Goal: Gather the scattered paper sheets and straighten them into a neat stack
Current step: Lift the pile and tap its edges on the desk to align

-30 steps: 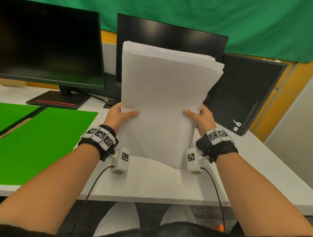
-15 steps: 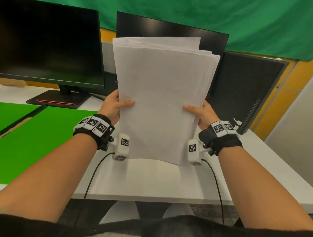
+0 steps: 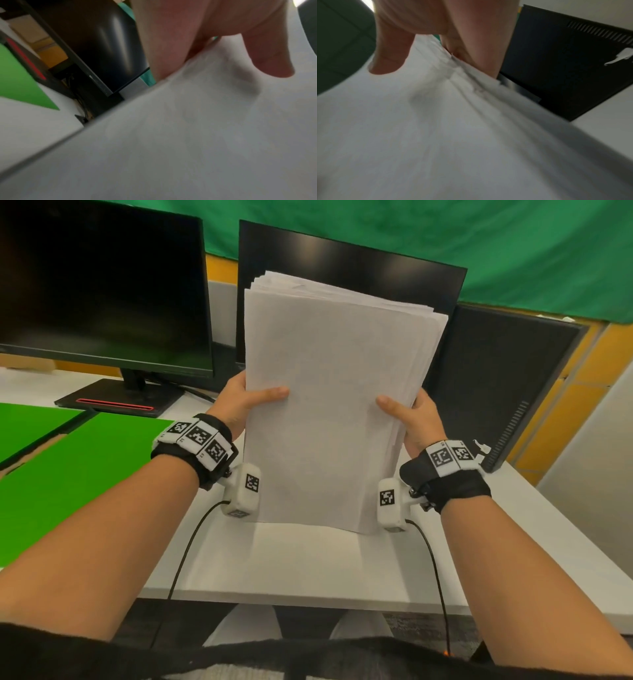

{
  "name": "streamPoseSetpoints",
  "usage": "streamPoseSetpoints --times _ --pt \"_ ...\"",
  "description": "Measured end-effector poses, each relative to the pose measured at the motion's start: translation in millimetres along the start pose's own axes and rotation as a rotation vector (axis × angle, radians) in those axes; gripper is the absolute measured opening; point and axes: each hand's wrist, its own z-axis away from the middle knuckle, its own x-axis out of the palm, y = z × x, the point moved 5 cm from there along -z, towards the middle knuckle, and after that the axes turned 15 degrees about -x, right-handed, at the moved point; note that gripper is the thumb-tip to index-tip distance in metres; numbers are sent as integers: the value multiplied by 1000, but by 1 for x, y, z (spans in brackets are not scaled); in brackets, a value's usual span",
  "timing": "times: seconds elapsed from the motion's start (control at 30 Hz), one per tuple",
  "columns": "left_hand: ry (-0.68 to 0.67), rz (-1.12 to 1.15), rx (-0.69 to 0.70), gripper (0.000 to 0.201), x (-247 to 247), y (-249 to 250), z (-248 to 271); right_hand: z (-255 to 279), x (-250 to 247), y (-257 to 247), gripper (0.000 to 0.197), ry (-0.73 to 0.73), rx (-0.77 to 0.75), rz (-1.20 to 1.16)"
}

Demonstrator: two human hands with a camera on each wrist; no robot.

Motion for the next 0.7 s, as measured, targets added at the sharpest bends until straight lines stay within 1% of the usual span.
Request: streamPoseSetpoints --times 0.1,0.17,0.2,0.27,0.3,0.33,0.4,0.47,0.5,0.53,0.57,0.6,0.63,0.67,0.7 --pt "28 44 -21 71 -2 -14 -1 -3 3 -4 96 23 -9 -6" --pt "44 51 -58 89 -4 -30 1 4 3 8 88 36 43 -13" --pt "43 48 -79 98 -4 -37 2 11 2 15 79 34 83 -4" --pt "39 29 -95 105 -4 -45 4 25 2 27 44 21 148 48" --pt "42 10 -93 108 -4 -45 4 27 3 29 35 12 158 80" --pt "53 -18 -82 113 -4 -41 4 26 2 26 33 2 143 113" --pt "126 -81 10 119 -9 -22 5 14 -3 10 40 -11 74 204" --pt "268 -167 196 113 -17 13 10 -3 -7 -16 51 -53 -23 343" --pt "369 -243 302 113 -21 32 15 -11 -7 -30 50 -94 -71 427" --pt "464 -351 393 115 -23 51 21 -18 -5 -44 46 -152 -119 525" --pt "522 -461 446 116 -21 66 24 -23 -2 -55 40 -221 -158 628" --pt "506 -553 442 115 -16 76 25 -27 4 -65 36 -300 -183 727" --pt "413 -601 388 111 -10 80 22 -28 11 -72 32 -380 -200 817" --pt "293 -631 321 102 -2 81 21 -28 18 -77 31 -451 -217 889" --pt "197 -652 254 87 3 78 20 -28 24 -81 30 -502 -225 942"
